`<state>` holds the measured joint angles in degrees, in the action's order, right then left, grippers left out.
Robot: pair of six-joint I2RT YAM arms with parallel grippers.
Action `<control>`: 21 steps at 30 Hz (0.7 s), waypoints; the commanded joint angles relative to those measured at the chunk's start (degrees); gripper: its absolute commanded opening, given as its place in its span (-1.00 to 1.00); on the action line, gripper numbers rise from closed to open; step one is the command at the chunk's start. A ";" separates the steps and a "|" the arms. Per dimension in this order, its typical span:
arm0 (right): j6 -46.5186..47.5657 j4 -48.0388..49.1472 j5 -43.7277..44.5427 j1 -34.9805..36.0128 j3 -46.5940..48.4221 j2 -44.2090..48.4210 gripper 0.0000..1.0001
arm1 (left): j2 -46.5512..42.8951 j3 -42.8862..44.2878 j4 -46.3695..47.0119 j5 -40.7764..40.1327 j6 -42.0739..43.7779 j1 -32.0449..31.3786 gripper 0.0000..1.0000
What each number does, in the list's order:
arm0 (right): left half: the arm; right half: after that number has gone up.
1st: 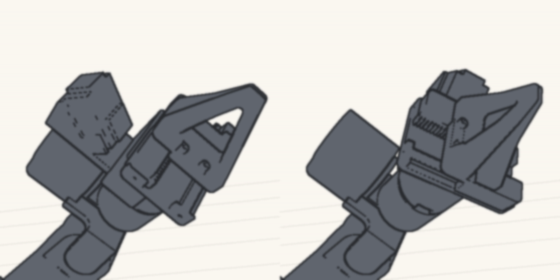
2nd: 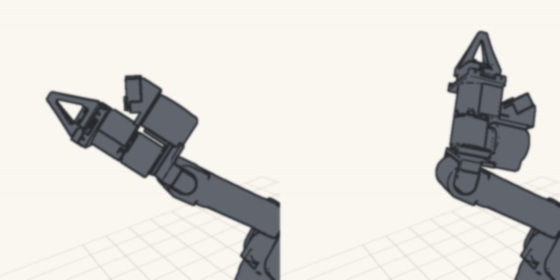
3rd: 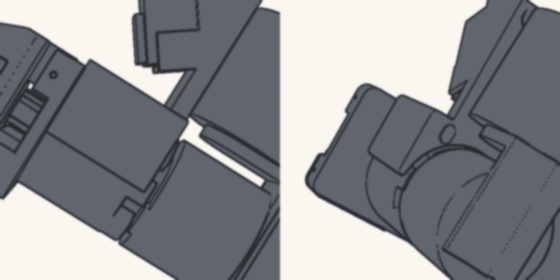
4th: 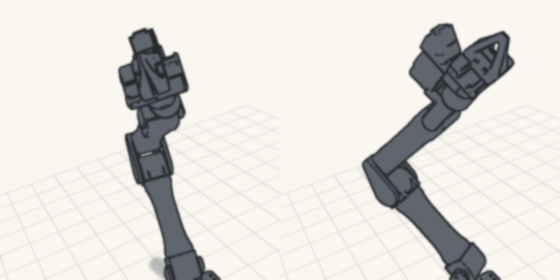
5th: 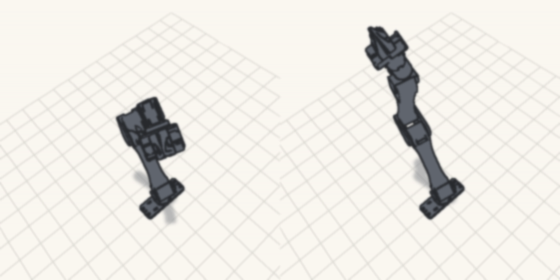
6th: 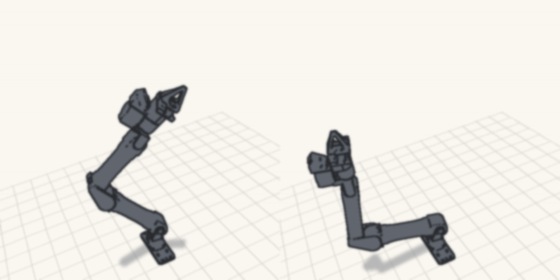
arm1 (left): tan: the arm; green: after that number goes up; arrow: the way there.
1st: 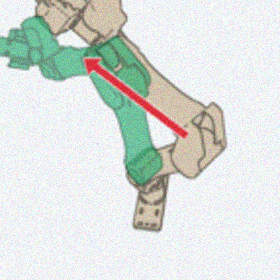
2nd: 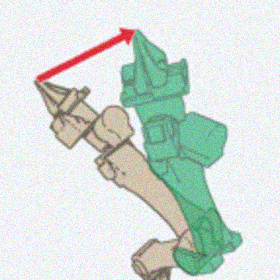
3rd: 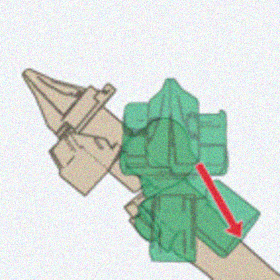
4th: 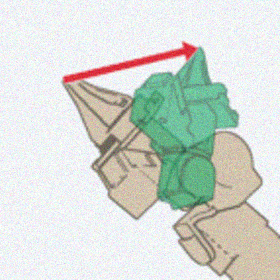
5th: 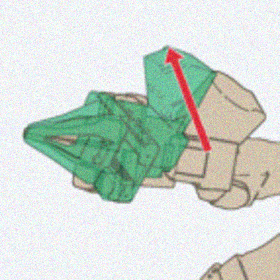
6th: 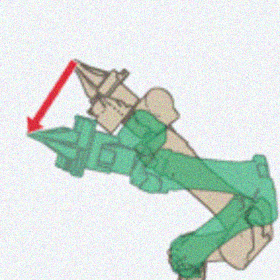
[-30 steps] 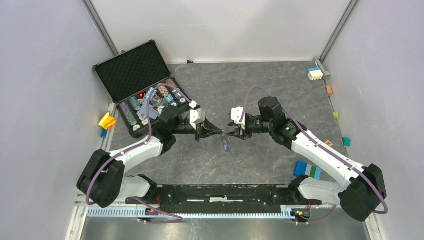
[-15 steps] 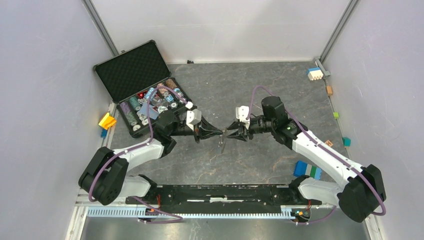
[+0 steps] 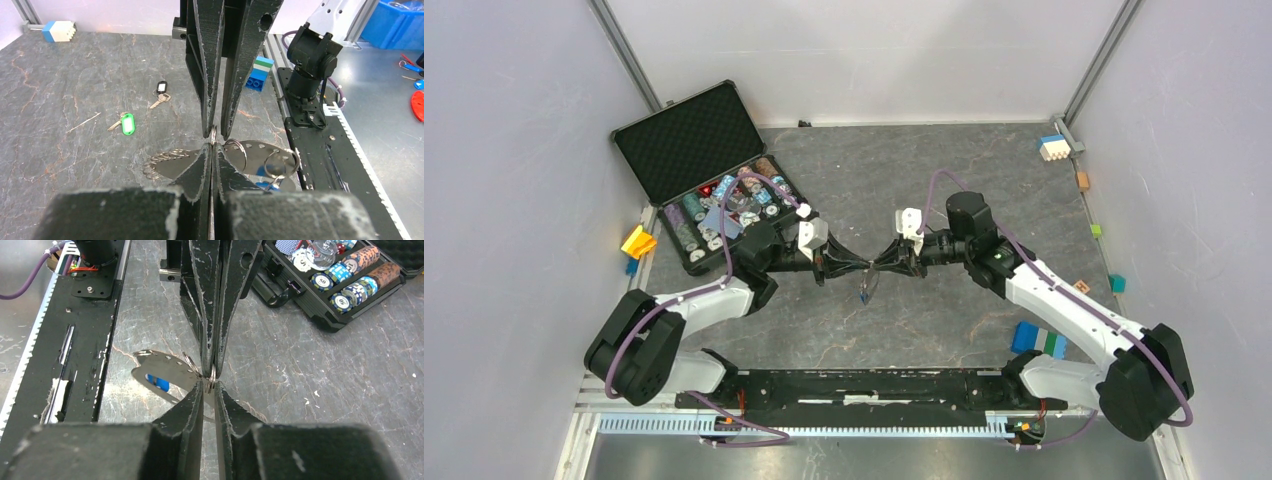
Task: Put the keys on the keyring
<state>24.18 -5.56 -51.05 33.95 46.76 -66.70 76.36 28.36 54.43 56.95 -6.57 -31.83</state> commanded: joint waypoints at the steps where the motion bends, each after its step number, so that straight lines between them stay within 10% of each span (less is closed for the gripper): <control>1: -1.67 3.69 0.51 -0.20 -0.88 -0.56 -0.67 | 0.26 -0.40 4.01 -0.70 -0.64 0.37 -0.96; 14: -1.69 1.85 4.10 -0.05 1.50 -1.72 -1.00 | 1.12 -0.32 0.89 -0.30 3.26 0.35 -0.96; 21: 3.22 -5.56 9.14 1.26 4.81 -2.14 -1.00 | -0.54 2.78 -11.84 -1.86 13.02 0.34 -0.48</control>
<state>23.75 -7.38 -46.02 34.50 47.20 -68.49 77.30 28.14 50.46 56.36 -2.37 -31.59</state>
